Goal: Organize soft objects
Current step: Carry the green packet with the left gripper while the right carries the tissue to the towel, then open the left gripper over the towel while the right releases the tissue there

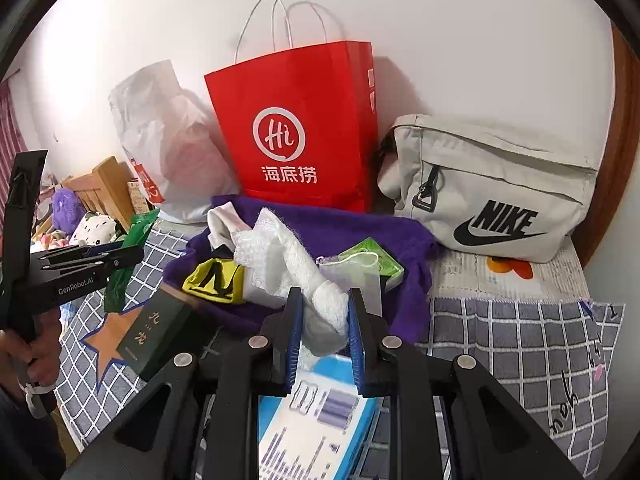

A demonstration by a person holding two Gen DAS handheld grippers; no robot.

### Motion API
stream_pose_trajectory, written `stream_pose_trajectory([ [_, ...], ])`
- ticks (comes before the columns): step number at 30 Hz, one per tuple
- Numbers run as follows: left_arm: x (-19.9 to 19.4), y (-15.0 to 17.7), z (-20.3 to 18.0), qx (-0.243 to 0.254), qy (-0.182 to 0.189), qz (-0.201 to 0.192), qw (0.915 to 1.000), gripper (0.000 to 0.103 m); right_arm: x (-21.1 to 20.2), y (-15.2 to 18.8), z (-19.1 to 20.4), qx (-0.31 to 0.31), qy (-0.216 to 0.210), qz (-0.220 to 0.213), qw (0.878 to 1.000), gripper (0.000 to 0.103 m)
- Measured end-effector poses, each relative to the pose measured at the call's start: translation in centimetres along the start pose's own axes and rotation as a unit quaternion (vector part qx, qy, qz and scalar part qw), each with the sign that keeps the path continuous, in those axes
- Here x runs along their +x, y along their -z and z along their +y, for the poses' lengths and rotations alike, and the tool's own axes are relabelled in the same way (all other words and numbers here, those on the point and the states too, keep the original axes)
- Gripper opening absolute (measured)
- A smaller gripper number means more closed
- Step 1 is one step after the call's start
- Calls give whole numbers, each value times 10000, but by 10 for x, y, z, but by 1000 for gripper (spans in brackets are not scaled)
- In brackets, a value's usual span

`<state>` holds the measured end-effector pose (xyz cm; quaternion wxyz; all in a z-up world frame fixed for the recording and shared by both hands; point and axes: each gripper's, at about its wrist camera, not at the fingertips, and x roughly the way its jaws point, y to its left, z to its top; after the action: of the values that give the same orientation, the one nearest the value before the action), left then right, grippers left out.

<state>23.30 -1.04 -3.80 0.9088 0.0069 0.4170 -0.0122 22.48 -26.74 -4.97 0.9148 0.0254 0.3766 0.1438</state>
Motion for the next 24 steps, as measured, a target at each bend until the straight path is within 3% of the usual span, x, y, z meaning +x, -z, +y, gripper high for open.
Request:
stream_pose_trajectory([
  [10, 39, -21, 3, -56, 46, 184, 9998, 25, 45, -27, -9, -113, 61, 123, 9998, 21],
  [24, 92, -33, -11, 53, 310, 600, 9977, 25, 110, -16, -27, -30, 40, 754, 9971, 21],
])
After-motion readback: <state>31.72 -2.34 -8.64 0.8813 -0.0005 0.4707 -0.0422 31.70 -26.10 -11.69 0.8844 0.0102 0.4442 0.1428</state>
